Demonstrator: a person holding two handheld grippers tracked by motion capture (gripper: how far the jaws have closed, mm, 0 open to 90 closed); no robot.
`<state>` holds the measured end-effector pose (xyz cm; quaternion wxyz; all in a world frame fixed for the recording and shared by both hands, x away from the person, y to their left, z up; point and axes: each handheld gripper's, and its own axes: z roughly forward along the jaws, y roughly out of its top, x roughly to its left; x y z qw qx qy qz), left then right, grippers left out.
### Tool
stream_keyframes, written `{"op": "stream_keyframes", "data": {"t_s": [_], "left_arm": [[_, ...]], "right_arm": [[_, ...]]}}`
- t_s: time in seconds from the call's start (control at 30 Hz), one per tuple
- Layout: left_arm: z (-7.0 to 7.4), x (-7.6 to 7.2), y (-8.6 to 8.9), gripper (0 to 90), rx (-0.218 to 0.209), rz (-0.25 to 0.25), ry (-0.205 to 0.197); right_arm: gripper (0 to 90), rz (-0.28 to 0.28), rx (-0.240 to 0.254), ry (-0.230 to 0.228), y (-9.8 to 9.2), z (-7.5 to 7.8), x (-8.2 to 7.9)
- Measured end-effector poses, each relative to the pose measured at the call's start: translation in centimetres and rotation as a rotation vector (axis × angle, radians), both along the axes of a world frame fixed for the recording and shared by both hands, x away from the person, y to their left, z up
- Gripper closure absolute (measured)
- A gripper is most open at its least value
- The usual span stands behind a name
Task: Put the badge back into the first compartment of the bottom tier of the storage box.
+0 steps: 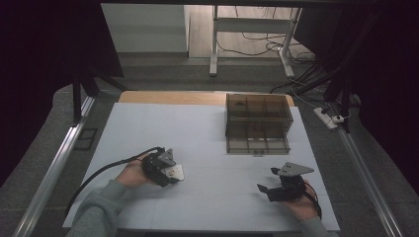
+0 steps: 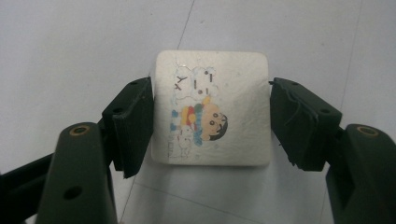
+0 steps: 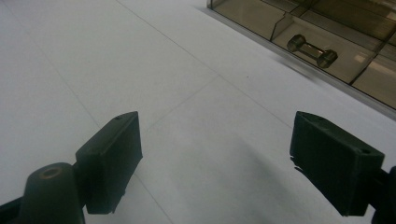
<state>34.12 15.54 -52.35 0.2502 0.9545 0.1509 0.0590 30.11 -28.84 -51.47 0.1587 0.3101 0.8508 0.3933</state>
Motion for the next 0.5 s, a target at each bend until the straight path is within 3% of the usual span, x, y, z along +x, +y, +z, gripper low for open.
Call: {"op": "stream_keyframes", "data": {"t_s": [0.07,0.3,0.4,0.5], "left_arm": [[0.2,0.0,0.1,32.7,-0.01,0.017,-0.011],[1.4,0.0,1.1,32.7,-0.133,0.062,0.008],[1.7,-0.1,1.3,32.7,-0.166,0.081,0.013],[1.9,-0.3,1.4,32.7,-0.173,0.085,0.004]], "right_arm": [[16.8,0.0,-0.002,0.0,0.0,0.0,0.0],[16.8,0.002,0.003,-0.001,0.0,0.0,0.0],[16.8,0.004,0.004,-0.001,0.0,0.0,0.0],[16.8,0.001,0.007,-0.001,0.0,0.0,0.0]]}}
